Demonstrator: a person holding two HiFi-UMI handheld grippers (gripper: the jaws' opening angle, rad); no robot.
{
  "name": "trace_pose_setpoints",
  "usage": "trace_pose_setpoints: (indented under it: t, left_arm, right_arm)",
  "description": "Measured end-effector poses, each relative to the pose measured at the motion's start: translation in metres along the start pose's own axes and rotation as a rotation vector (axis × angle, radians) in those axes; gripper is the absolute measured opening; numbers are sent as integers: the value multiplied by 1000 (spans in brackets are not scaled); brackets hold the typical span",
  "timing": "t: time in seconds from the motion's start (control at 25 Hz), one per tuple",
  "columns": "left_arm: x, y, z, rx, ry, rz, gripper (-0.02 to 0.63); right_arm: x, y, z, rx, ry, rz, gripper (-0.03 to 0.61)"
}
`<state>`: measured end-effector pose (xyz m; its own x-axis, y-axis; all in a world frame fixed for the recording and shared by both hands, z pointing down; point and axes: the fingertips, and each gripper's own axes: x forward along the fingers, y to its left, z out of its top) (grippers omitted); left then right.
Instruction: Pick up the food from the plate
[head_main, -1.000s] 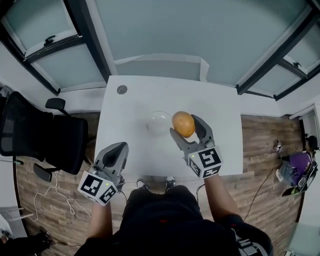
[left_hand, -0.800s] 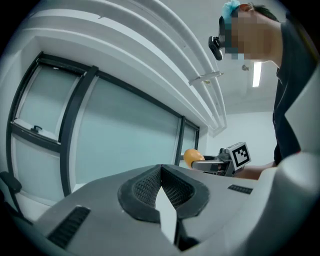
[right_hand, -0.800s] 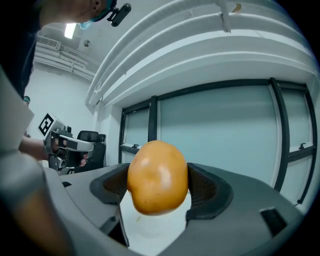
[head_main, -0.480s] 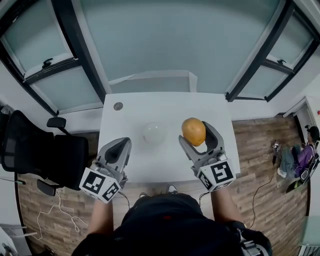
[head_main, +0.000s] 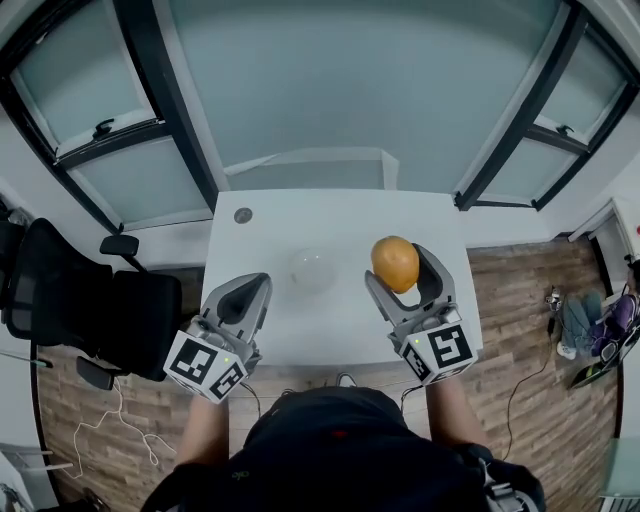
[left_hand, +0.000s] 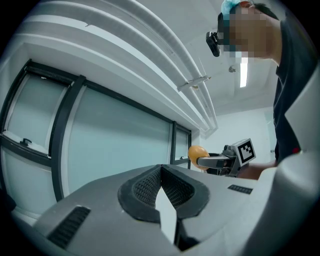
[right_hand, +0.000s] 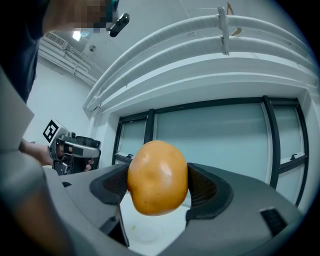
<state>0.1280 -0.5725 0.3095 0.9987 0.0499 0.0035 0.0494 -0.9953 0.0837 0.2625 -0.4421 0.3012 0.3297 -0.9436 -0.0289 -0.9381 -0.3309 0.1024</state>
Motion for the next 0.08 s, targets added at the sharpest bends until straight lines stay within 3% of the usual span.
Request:
trace_pose_setpoints:
  t: [0.08]
  left_arm:
    - [0, 4, 1, -3, 5, 0, 20]
  right_arm:
    - [4, 2, 2, 2, 4, 2, 368]
